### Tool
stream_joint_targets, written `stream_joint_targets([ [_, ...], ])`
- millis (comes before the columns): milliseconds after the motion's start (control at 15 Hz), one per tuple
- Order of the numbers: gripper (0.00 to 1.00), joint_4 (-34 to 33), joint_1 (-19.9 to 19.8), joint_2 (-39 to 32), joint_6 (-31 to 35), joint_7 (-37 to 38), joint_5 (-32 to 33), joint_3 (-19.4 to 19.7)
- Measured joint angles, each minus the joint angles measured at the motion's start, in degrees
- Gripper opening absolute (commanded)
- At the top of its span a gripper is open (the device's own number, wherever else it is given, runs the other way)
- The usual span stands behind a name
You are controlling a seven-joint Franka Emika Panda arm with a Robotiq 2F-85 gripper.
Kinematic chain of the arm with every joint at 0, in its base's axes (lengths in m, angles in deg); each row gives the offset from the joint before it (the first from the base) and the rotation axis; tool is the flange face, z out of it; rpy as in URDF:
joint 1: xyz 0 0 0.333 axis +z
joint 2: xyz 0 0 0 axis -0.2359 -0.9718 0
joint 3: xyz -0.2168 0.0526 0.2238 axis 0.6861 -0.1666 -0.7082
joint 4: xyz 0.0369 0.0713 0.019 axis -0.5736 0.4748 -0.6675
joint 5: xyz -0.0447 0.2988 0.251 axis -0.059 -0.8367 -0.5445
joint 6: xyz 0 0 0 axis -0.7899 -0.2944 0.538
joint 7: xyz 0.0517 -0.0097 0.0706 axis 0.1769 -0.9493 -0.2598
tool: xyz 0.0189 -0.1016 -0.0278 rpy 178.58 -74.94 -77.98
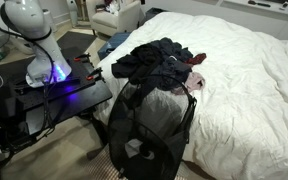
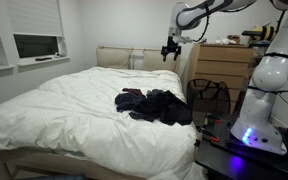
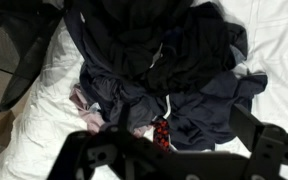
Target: Pick up the black cloth and put it in the laundry basket
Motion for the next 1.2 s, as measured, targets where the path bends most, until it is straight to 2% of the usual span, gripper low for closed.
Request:
stream_joint_targets([
  [400,1.00,-0.07,0.45,-6.53,0.33,-1.59,0.21,0.00],
  [1200,1.00,-0.30,3.77,-21.83,12.98,-1.34,1.04,0.43],
])
